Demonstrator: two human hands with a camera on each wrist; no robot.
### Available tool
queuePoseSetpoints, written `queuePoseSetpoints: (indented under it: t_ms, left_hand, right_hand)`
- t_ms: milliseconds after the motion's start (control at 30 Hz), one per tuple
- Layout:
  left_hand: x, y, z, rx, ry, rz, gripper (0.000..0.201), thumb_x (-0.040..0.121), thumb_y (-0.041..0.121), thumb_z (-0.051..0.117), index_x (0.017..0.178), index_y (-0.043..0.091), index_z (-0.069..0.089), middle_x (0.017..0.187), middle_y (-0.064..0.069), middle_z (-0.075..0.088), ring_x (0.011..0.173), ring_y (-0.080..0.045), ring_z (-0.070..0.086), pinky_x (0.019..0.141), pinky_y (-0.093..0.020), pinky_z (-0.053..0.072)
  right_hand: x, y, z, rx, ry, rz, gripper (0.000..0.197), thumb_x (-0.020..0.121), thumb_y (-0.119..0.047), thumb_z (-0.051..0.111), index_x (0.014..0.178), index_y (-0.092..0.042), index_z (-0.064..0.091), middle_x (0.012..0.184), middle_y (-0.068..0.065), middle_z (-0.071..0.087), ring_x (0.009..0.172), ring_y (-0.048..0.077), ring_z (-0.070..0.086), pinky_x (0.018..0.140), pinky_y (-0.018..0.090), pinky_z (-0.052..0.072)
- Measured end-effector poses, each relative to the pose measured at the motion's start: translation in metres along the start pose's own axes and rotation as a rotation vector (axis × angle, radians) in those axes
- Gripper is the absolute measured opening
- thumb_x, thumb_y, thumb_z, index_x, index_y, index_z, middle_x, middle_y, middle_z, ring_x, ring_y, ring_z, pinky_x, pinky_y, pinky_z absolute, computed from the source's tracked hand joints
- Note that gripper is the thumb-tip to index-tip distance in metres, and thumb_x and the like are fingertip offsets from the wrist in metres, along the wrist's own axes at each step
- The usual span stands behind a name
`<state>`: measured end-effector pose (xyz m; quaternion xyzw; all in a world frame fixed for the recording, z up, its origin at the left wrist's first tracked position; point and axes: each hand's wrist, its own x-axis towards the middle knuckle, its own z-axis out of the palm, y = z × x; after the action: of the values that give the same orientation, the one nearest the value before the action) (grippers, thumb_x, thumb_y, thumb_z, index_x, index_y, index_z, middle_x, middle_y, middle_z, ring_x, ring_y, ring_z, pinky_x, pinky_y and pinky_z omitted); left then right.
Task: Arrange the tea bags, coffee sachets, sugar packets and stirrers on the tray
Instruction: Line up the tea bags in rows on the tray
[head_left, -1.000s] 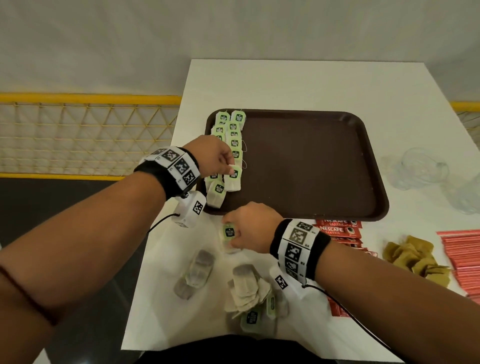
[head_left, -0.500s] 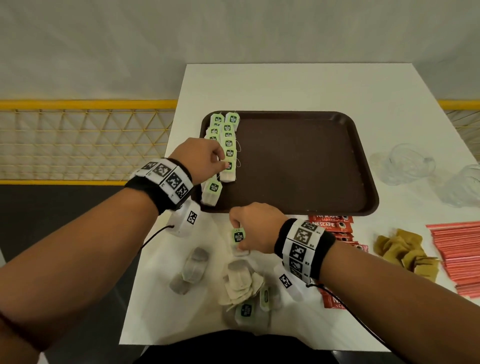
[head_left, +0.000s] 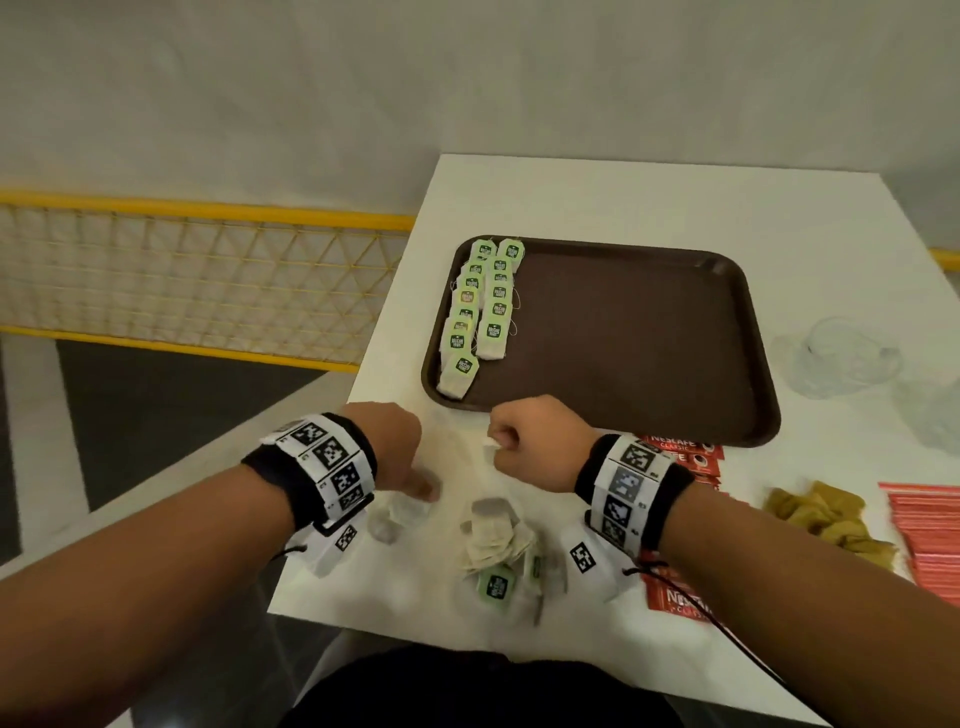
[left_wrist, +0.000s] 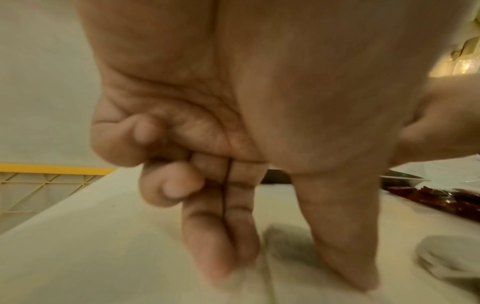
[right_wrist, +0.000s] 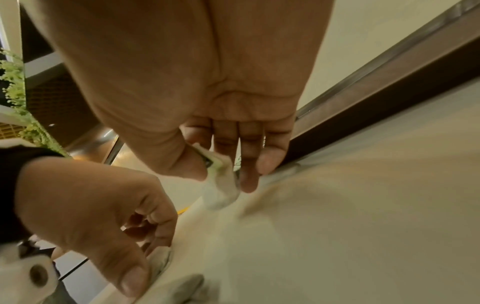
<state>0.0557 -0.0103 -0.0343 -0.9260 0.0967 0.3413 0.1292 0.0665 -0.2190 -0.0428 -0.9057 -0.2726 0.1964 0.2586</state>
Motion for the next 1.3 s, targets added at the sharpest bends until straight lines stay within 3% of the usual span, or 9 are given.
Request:
queuePoseSetpoints:
  t_ms: [167,300,433,533,733,867,1033,1167,1300]
  left_hand:
    - [-0.003,0.013,0.003,-0.153,0.072,0.079,0.044,0.077,0.061,0.066,0.092,0.019,0.067,0.084,0.003,0.062,0.081,-0.022,0.058,0.074,-0.029,0.049]
    - [-0.005,0.016,0.000,-0.236,0.248,0.117,0.037,0.081,0.053,0.067,0.097,0.020,0.066,0.088,0.003,0.065,0.084,-0.019,0.059,0.076,-0.030,0.049]
    - [-0.014,0.019,-0.010,-0.536,0.553,0.156,0.025,0.082,0.049,0.068,0.094,0.028,0.063,0.069,0.012,0.057,0.069,-0.011,0.055,0.067,-0.027,0.044]
    - [-0.022,0.023,-0.017,-0.589,0.790,0.257,0.014,0.083,0.042,0.069,0.087,0.031,0.063,0.061,0.009,0.057,0.058,-0.005,0.051,0.058,-0.026,0.042]
    - [-0.023,0.035,-0.028,-0.382,0.958,0.446,0.010,0.077,0.031,0.067,0.086,0.031,0.071,0.064,0.011,0.062,0.061,-0.011,0.057,0.065,-0.026,0.046]
    - [-0.016,0.037,-0.031,-0.287,1.037,0.507,0.015,0.067,0.013,0.077,0.078,0.024,0.075,0.068,0.009,0.068,0.061,-0.021,0.058,0.058,-0.031,0.048]
    - [-0.008,0.035,-0.038,-0.309,1.079,0.524,0.011,0.071,0.012,0.075,0.078,0.021,0.073,0.073,0.007,0.070,0.063,-0.021,0.053,0.057,-0.034,0.047]
    - [-0.003,0.031,-0.038,-0.326,1.036,0.550,0.018,0.073,0.011,0.073,0.086,0.023,0.075,0.078,0.008,0.071,0.065,-0.019,0.055,0.058,-0.031,0.048]
    - [-0.003,0.028,-0.044,-0.587,0.988,0.441,0.017,0.084,0.034,0.059,0.097,0.027,0.067,0.073,0.017,0.060,0.064,-0.009,0.052,0.059,-0.025,0.043]
  right_hand:
    - [-0.007,0.003,-0.001,0.131,0.106,-0.025,0.035,0.077,-0.012,0.060,0.061,-0.022,0.030,0.077,0.005,0.066,0.090,0.034,0.066,0.070,0.044,0.050]
    - [-0.014,0.006,-0.001,0.255,0.132,0.068,0.020,0.085,-0.011,0.054,0.077,-0.020,0.038,0.077,0.015,0.064,0.073,0.037,0.059,0.064,0.045,0.048]
    - [-0.020,0.015,-0.001,0.302,0.087,0.122,0.014,0.092,-0.011,0.046,0.103,-0.016,0.052,0.086,0.012,0.067,0.076,0.031,0.062,0.068,0.040,0.050]
    - [-0.021,0.021,-0.006,0.372,0.058,0.159,0.022,0.094,-0.008,0.041,0.097,-0.015,0.061,0.083,0.003,0.067,0.070,0.021,0.062,0.074,0.045,0.055]
    - [-0.026,0.016,-0.019,0.603,0.093,0.161,0.025,0.096,-0.003,0.036,0.090,-0.008,0.060,0.074,0.008,0.063,0.060,0.022,0.058,0.067,0.042,0.052]
    - [-0.026,0.011,-0.026,0.767,0.088,0.207,0.028,0.091,-0.016,0.044,0.079,-0.001,0.063,0.065,0.010,0.052,0.057,0.027,0.050,0.063,0.039,0.046]
    - [-0.023,0.013,-0.028,0.724,0.026,0.232,0.053,0.093,-0.047,0.059,0.085,0.005,0.066,0.065,0.011,0.052,0.056,0.023,0.050,0.058,0.033,0.047]
    - [-0.014,0.022,-0.028,0.660,0.198,0.164,0.032,0.088,-0.029,0.072,0.083,0.000,0.062,0.060,0.009,0.056,0.054,0.019,0.050,0.057,0.032,0.044]
    - [-0.006,0.028,-0.029,0.458,0.335,0.130,0.020,0.084,-0.025,0.076,0.077,-0.014,0.062,0.061,-0.009,0.055,0.049,0.002,0.044,0.051,0.018,0.037]
